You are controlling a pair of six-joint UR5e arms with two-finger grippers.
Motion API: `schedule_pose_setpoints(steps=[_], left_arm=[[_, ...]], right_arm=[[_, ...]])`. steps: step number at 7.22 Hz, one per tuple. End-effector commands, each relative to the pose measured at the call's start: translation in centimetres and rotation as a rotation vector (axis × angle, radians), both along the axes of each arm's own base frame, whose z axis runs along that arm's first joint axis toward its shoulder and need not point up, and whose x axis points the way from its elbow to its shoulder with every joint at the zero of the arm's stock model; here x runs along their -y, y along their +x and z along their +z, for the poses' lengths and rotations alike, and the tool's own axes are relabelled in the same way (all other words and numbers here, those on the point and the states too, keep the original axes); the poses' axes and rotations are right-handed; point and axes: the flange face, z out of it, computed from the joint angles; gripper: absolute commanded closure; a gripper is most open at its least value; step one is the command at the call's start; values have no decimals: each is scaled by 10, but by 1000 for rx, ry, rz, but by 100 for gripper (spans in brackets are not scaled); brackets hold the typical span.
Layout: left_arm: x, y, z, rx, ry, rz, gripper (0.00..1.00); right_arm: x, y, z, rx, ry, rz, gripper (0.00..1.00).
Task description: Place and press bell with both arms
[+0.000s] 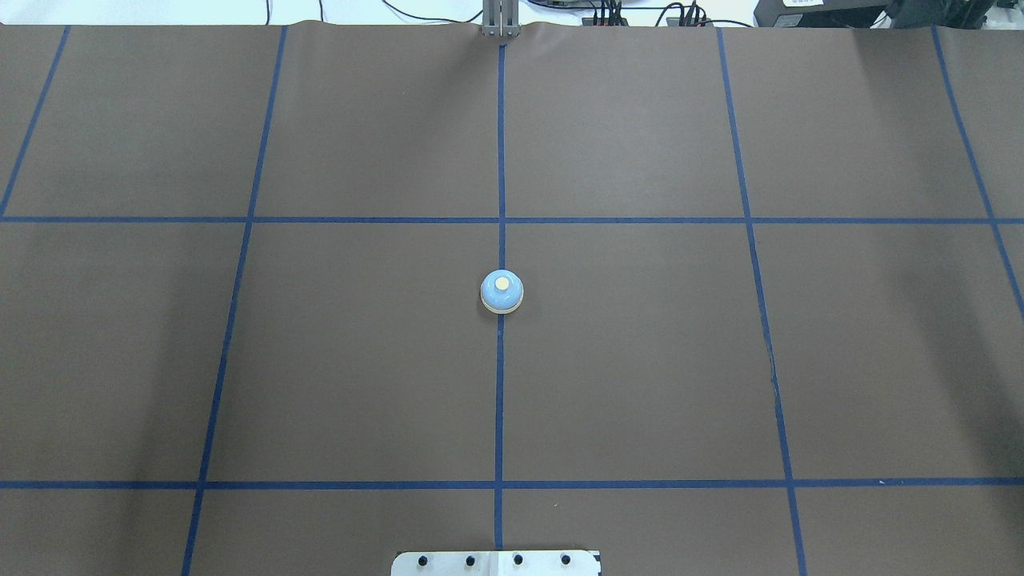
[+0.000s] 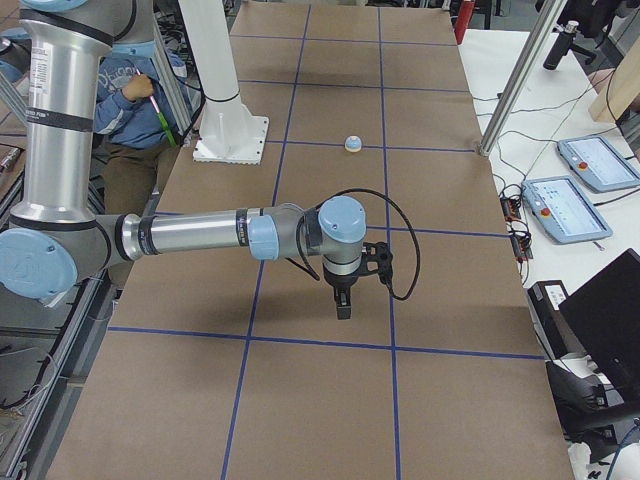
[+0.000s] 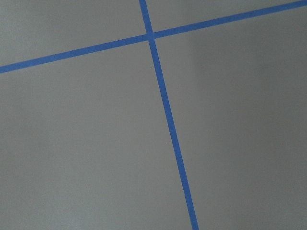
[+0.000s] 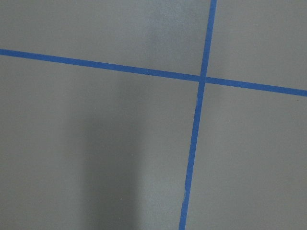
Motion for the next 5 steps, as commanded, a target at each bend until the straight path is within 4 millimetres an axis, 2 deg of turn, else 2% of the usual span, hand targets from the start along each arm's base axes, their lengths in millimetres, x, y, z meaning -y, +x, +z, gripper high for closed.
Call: schedule_pose_setpoints(steps=[1, 2, 3, 4, 5], left_arm=[[1, -2, -10, -2, 23, -3, 0], [2, -4, -28, 5, 53, -9, 0], [2, -4, -27, 1, 49, -10, 0], [2, -5, -29, 13, 64, -9, 0], [-6, -5, -29, 5, 63, -12, 0]], right_arm=[[0, -2, -8, 29, 11, -2, 0], [-1, -2, -4, 30, -5, -4, 0], [-2, -2, -5, 35, -3, -3, 0], [-12, -1, 1, 34, -9, -8, 0], [-15, -1, 1, 31, -4, -9, 0]])
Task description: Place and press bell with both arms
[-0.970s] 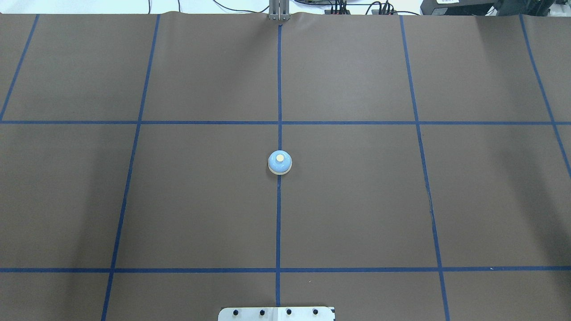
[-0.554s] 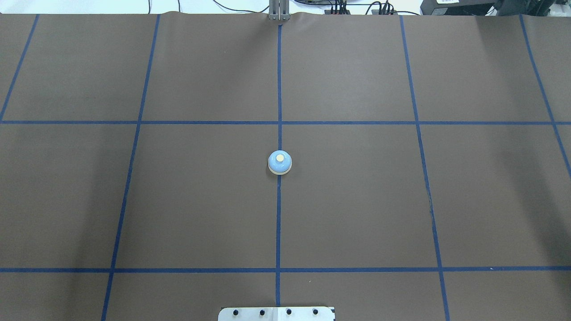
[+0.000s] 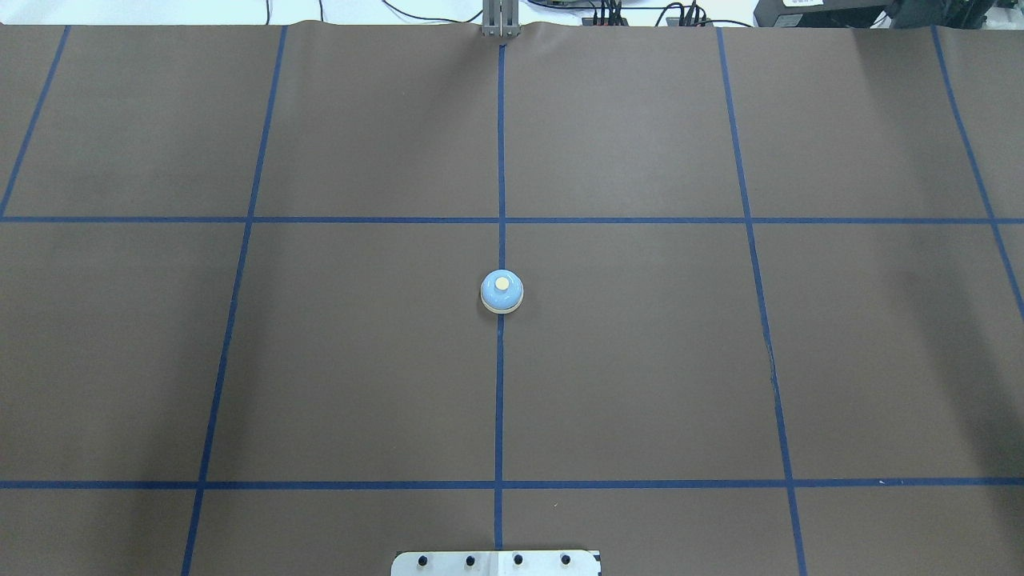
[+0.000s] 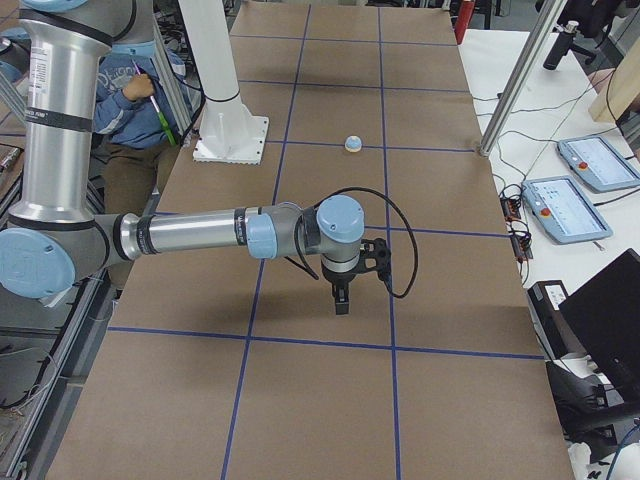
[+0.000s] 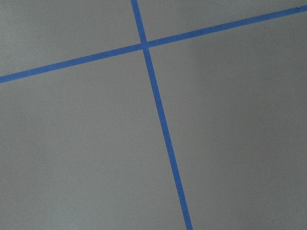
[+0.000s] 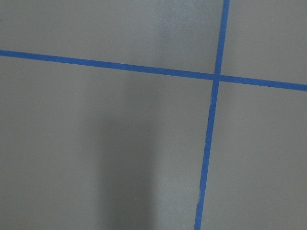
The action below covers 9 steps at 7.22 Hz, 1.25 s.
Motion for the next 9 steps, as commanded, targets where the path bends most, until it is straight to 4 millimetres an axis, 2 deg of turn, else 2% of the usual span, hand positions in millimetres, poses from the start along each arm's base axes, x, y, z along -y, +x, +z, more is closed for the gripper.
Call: schedule_pose_setpoints(steps=[1, 2, 3, 4, 9], left_arm=[[-27, 0, -10, -3, 13, -3, 0], [-33, -1, -21, 6, 34, -3, 0], [-32, -1, -17, 7, 24, -5, 0], [-30, -1, -23, 6, 36, -7, 0], [-26, -1, -21, 7, 34, -5, 0]], right_arm=[[-7, 1, 3, -4, 0, -3, 0], [-7, 1, 1, -3, 3, -3, 0], [-3, 0, -5, -1, 17, -2, 0], [-4, 0, -18, 1, 39, -2, 0], [-4, 0, -20, 2, 37, 6, 0]])
